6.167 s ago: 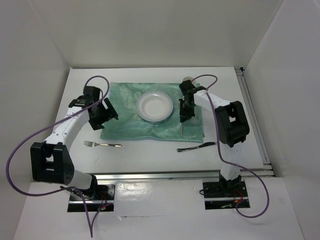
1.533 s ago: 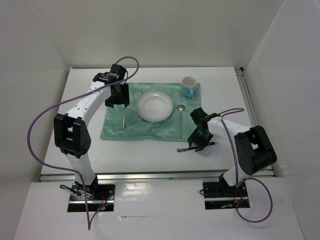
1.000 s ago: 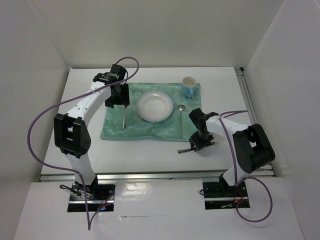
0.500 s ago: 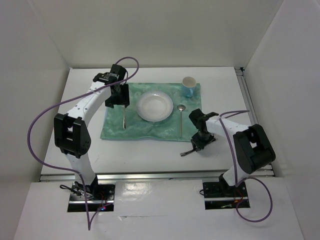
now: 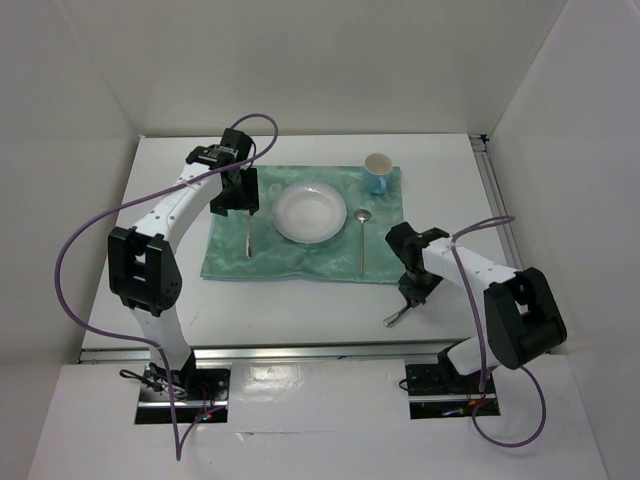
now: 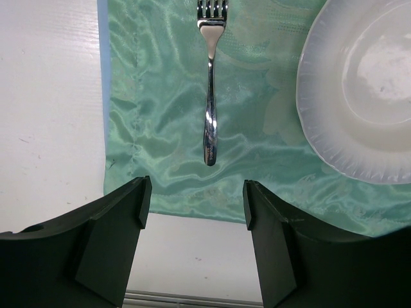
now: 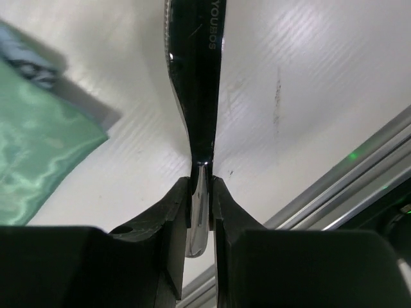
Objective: Set the dinner table for one person
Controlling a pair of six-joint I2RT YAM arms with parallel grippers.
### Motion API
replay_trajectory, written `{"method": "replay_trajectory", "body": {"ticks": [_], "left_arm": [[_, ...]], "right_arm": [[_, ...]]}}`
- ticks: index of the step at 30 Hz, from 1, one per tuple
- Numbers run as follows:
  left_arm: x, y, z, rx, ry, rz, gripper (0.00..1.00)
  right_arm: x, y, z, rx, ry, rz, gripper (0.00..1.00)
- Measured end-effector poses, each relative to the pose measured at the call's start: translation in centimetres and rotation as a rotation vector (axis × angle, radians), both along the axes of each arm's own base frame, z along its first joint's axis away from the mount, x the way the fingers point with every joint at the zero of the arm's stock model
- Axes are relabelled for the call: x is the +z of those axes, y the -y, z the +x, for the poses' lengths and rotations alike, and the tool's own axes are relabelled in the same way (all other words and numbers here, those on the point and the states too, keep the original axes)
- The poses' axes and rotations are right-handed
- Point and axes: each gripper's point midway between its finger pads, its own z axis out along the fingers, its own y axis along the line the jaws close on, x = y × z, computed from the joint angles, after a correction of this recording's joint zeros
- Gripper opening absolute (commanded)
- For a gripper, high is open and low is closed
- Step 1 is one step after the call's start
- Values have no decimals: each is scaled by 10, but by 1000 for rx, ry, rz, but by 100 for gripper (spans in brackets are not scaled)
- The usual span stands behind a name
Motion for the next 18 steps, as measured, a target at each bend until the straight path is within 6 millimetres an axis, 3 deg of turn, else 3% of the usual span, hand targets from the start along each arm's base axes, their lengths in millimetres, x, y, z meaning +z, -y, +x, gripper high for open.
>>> {"method": "replay_trajectory", "body": {"ticks": [5, 11, 14, 18], "left_arm": [[0, 0, 0, 0, 0, 0, 76], [0, 0, 0, 0, -1, 2, 76], [1, -1, 0, 1, 1, 3, 76], [0, -1, -1, 2, -5, 4, 76]], "right_arm": [[32, -1, 29, 185, 71, -22, 17], [73, -35, 104, 537, 175, 5, 17], [76, -50, 137, 680, 191, 6, 17], [57, -63, 166, 817, 147, 4, 17]]}}
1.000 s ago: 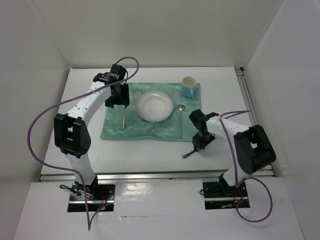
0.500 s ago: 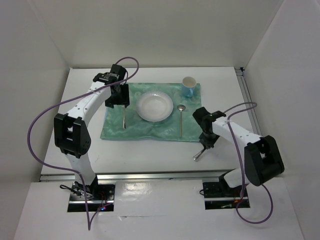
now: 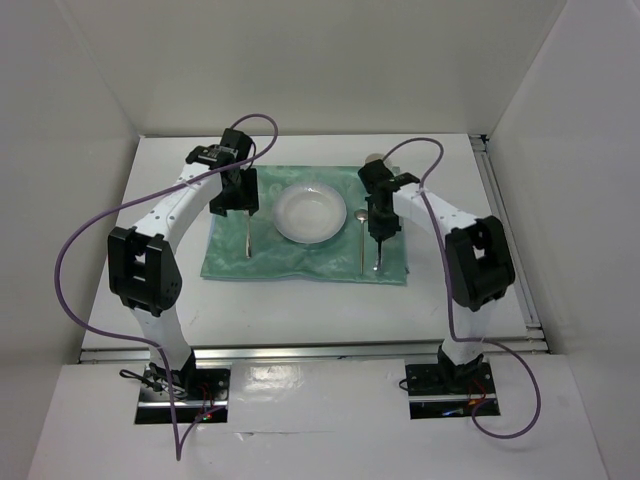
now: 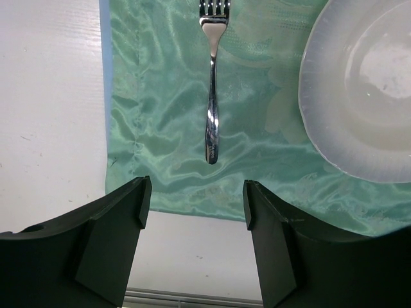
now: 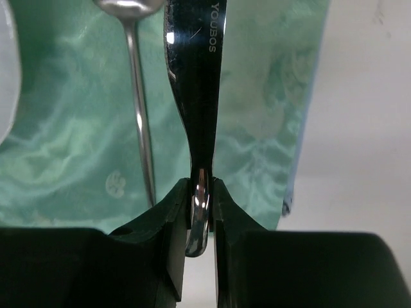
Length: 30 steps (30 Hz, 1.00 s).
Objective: Set the dinner table for one person
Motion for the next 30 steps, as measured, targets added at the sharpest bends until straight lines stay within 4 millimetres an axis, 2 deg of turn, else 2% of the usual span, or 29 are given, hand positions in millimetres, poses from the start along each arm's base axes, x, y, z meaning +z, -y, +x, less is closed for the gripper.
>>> {"method": "replay_trajectory", "body": {"ticks": [6, 9, 11, 13, 14, 19, 20, 22, 25, 29, 30], "left_arm": [[0, -3, 0, 5, -3, 2, 76], [0, -5, -1, 10, -6, 3, 76], [1, -6, -1, 13, -4, 3, 76], [1, -6, -1, 14, -3, 3, 76], [2, -7, -1, 15, -2, 4, 76], [6, -8, -4, 17, -1, 4, 77], [7, -8, -5, 16, 0, 4, 77], [14, -8, -5, 17, 10, 1, 82], [33, -8, -4, 25, 57, -16, 85], [77, -9, -11, 36, 183, -67, 90], [92, -9, -13, 34, 234, -86, 96]], "right_arm": [[-43, 0, 20, 66, -91, -39, 18], [-54, 7, 22, 60, -117, -41, 28], [-57, 11, 25, 51, -122, -35, 50], [-55, 12, 31, 40, -111, -30, 63], [-53, 13, 35, 36, -104, -28, 73], [-44, 11, 42, 19, -73, -11, 97], [-40, 12, 42, 16, -67, -7, 100], [-24, 13, 43, -4, -38, 8, 100], [20, 26, 40, -80, 67, 48, 100], [95, 74, 25, -265, 272, 105, 100], [111, 88, 18, -312, 320, 111, 100]]}}
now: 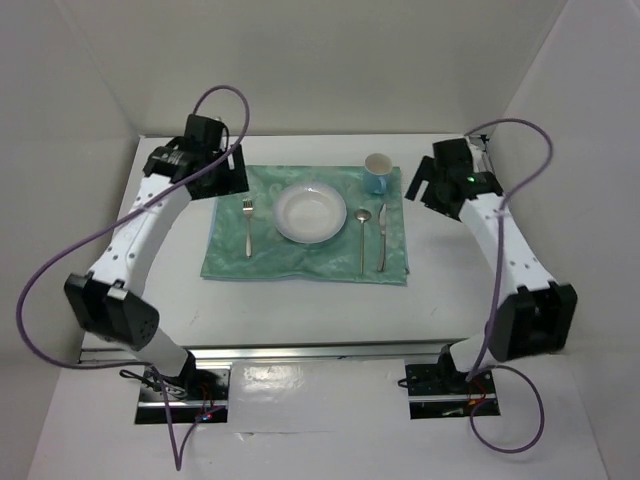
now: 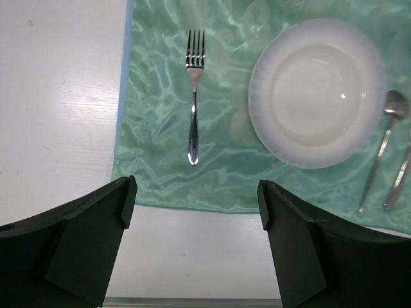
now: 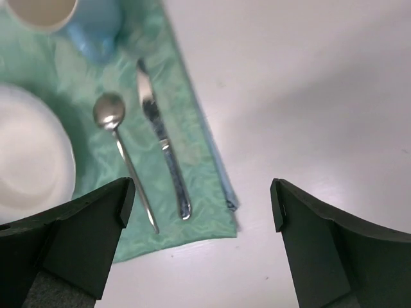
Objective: Set the dinner table for one person
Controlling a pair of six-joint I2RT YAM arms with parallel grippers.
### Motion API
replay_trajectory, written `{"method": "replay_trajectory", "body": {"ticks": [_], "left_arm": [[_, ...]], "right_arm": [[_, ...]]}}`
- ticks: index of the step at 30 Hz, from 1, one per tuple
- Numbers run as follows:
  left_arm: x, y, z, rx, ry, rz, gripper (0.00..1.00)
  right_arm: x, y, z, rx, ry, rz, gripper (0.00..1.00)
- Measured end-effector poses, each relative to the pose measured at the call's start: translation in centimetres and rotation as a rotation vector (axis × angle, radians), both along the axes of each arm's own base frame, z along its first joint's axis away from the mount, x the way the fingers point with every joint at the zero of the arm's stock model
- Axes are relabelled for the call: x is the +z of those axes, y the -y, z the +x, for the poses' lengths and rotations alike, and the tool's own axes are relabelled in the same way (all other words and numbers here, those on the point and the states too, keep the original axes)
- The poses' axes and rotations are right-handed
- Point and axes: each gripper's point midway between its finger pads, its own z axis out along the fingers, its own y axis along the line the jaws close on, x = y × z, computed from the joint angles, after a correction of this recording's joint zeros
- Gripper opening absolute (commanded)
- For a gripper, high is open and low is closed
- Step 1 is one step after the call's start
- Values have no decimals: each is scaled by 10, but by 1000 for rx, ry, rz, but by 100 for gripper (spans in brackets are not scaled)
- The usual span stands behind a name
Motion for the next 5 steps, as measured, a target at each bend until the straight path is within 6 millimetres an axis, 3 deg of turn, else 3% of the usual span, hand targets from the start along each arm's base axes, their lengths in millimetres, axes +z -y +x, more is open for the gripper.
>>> {"method": "replay_trajectory", "body": {"ticks": [3, 5], "left_arm": [[35, -1, -14, -8, 123, -48, 100], [52, -2, -25, -15, 184, -69, 100]], "right_arm": [[25, 30, -23, -110, 82, 8, 100], [27, 35, -36, -127, 96, 6, 100]]}}
